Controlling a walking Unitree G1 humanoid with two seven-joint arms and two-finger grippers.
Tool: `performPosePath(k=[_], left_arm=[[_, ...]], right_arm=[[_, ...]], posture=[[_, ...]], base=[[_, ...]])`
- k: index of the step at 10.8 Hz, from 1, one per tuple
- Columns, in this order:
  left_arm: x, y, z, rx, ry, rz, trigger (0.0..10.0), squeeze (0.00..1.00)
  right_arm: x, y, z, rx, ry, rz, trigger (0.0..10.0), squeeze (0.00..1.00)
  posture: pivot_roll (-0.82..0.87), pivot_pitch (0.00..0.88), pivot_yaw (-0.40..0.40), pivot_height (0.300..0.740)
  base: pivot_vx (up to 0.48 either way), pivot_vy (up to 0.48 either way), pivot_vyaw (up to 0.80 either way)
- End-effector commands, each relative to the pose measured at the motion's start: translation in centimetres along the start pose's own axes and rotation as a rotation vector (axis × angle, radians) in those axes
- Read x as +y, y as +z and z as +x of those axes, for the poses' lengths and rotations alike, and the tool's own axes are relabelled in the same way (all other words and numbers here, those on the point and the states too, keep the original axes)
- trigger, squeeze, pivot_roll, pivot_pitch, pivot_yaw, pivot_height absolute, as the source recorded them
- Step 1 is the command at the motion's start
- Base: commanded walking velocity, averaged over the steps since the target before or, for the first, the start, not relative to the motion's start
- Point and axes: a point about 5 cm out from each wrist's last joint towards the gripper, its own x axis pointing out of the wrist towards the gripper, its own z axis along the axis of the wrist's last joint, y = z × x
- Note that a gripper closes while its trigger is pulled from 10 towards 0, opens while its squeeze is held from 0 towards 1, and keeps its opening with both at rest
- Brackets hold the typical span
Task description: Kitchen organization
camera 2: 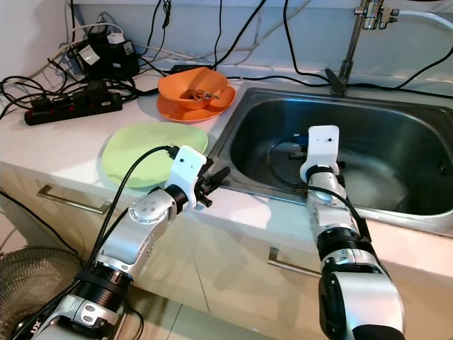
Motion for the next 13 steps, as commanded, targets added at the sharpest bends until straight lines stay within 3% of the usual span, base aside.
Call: performPosePath(k=[1,3,6,10,13], left_arm=[[0.3,0.0,-0.2,-0.013,0.019,0.021,10.0,0.0],[0.7,0.6,-0.3,-0.06,0.057,0.074,10.0,0.0],[2.2,2.1,-1.0,-0.19,0.171,0.14,10.0,0.0],[2.8,2.3,-1.8,-0.257,0.235,0.174,10.0,0.0],[2.6,1.7,-2.4,-0.254,0.234,0.214,10.0,0.0]], right_arm=[[0.5,1.4,0.2,-0.069,0.017,0.023,10.0,0.0],[1.4,3.3,-0.3,-0.187,0.055,0.099,10.0,0.0],[2.3,5.4,-3.6,-0.346,0.121,0.167,10.0,0.0],[1.7,3.8,-7.7,-0.339,0.165,0.173,10.0,0.0],[3.3,1.9,-8.9,-0.26,0.185,0.196,10.0,0.0]], posture=[[0.07,0.004,0.105,0.74],[0.07,0.01,0.104,0.74],[0.05,0.028,0.107,0.74],[0.03,0.046,0.118,0.74],[0.04,0.048,0.123,0.74]], base=[[0.0,0.0,0.0],[0.0,0.0,0.0],[0.0,0.0,0.0],[0.0,0.0,0.0],[0.0,0.0,0.0]])
